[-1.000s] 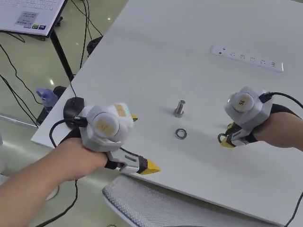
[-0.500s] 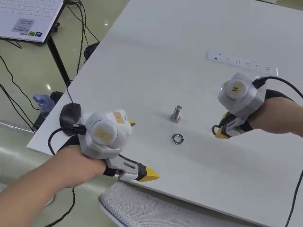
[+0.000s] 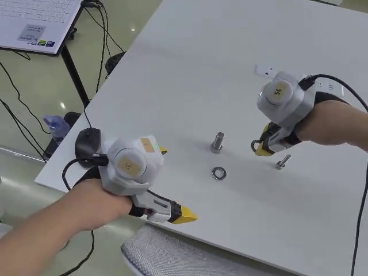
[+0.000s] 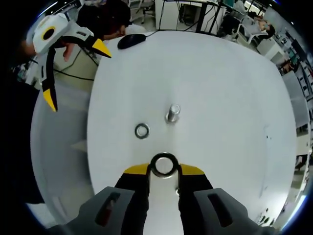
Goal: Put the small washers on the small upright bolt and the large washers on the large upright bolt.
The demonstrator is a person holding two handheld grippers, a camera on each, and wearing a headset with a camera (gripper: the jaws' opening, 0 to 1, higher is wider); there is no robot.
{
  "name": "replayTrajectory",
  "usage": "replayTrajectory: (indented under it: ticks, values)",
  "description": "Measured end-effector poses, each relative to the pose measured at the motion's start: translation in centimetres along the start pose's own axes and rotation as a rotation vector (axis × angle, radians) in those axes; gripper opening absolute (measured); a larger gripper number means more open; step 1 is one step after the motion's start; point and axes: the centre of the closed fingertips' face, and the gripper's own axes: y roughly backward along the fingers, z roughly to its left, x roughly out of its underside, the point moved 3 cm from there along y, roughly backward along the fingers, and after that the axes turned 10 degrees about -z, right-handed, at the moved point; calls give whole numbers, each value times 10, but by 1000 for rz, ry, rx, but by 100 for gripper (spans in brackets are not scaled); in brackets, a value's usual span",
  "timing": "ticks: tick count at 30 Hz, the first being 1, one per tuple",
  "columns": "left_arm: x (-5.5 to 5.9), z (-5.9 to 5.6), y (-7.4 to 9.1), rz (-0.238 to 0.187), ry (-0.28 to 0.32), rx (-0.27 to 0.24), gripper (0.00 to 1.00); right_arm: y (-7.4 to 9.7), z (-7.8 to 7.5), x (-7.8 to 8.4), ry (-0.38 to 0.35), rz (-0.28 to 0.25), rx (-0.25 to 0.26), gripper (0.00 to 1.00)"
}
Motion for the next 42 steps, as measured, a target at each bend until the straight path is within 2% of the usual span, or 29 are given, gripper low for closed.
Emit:
replayTrajectory:
  ticks: [13,23,31,42]
  values:
    - [1,5,-3,-8,7,1,96,-10,-9,-30,36,-21,-9,22]
    - [4,5,-5,-11,17,5,97,-29,-17,-45,44,-36,-14,22]
    - [4,4,-6,-8,15,14,97,-46,-20,-56,53,-40,-20,22]
    - [5,6,-6,-8,14,23,96,-61,-23,-62,65,-24,-29,22]
